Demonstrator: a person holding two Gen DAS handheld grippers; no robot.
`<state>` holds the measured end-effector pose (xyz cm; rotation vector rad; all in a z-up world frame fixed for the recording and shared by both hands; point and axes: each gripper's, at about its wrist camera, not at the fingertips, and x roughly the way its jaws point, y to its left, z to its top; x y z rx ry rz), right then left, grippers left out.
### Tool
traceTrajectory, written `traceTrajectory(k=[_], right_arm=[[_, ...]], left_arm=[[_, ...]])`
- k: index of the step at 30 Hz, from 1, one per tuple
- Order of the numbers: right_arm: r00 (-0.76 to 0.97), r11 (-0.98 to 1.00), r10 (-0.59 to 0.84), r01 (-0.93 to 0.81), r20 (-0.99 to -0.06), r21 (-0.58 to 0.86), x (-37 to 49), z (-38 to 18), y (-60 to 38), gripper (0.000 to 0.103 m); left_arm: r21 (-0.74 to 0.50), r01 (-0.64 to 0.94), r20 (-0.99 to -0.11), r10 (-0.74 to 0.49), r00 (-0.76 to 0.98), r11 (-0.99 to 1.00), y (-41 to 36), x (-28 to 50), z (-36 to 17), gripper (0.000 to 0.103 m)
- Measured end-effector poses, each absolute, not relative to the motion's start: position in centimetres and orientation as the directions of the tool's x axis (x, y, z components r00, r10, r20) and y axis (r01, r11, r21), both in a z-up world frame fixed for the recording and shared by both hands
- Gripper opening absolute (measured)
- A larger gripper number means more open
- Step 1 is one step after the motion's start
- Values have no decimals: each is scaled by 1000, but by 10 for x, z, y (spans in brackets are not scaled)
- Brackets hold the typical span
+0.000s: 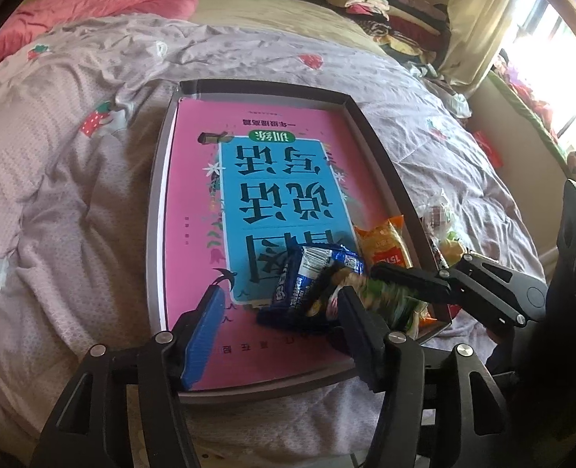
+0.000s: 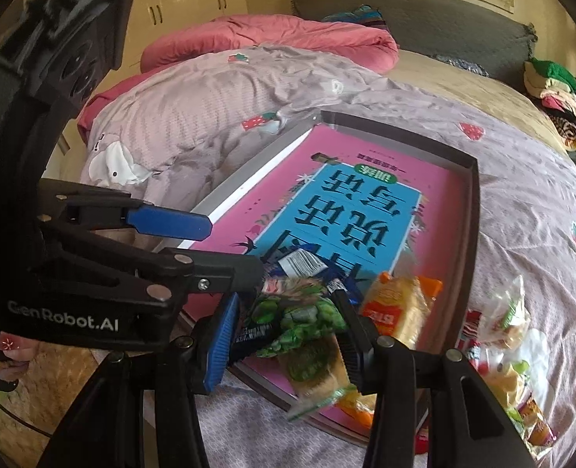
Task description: Organize snacks
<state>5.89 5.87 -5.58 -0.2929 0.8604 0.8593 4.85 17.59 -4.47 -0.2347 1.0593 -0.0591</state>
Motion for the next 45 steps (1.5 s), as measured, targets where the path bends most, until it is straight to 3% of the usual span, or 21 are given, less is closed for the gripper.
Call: traceTrajectory(k=[10, 14, 23, 36, 45], right_arm=[[364, 628, 550, -774, -752, 84, 55, -54, 67, 50], [375, 640, 550, -763, -747, 89, 57, -52, 61, 57], [418, 646, 537, -763, -733, 38, 48, -46, 51, 66], [476, 681, 469, -731, -744, -39, 39, -46, 18, 69], [476, 701, 450, -713, -756, -31, 44, -50, 8, 69]], left_arm=[[-234, -53, -853, -179, 490, 971, 175, 49, -45, 64], [-244, -42, -851, -193, 489, 969, 173, 49, -45, 70], [-259, -16, -848, -219, 483, 966, 168, 48, -44, 70], [-245, 17, -858, -225, 462, 969, 154, 47, -46, 70], [-165, 16, -894, -157, 420, 986, 152, 46, -56, 70]])
